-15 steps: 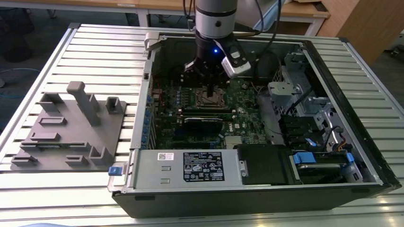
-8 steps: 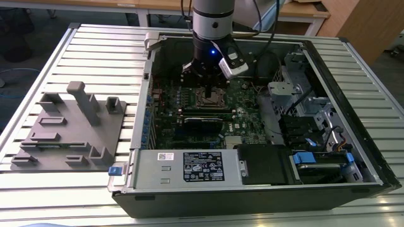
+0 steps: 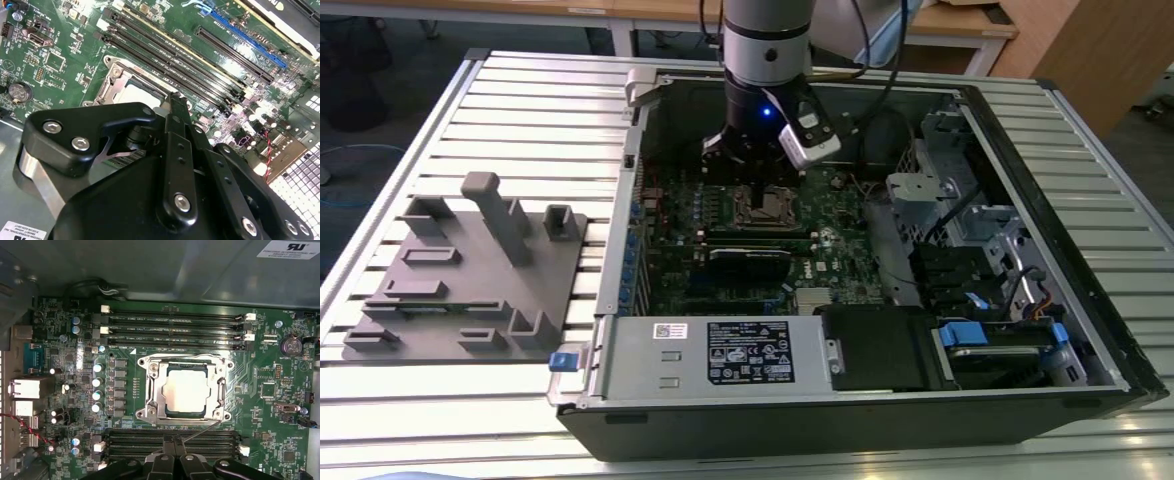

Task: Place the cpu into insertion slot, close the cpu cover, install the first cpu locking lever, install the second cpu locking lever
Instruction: 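Install the second cpu locking lever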

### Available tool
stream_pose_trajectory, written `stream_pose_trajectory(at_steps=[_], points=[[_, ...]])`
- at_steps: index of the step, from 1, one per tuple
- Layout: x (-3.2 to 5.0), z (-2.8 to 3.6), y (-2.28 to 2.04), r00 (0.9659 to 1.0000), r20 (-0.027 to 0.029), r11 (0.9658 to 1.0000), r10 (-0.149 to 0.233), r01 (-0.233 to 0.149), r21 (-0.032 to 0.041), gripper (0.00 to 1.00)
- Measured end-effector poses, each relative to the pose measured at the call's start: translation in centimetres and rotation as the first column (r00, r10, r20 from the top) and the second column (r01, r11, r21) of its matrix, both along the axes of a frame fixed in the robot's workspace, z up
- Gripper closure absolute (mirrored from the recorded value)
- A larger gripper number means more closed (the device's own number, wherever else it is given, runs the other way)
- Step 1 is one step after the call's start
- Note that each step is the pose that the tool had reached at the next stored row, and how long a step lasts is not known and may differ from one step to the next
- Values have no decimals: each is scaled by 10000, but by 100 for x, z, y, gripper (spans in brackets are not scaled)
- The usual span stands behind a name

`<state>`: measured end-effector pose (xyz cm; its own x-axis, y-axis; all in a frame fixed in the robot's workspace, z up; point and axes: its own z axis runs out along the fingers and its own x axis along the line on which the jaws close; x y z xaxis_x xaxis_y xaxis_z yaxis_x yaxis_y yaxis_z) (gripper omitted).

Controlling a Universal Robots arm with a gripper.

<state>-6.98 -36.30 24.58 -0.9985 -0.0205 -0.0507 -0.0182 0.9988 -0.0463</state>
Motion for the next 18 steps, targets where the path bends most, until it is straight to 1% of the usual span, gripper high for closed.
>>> stream_pose_trajectory(at_steps=[4, 10, 18], points=[[-10, -5, 0, 10000, 1, 10000, -3, 3, 1, 90], [-65, -16, 0, 10000, 0, 10000, -2, 2, 0, 90], [-68, -17, 0, 10000, 1, 10000, -2, 2, 0, 90]])
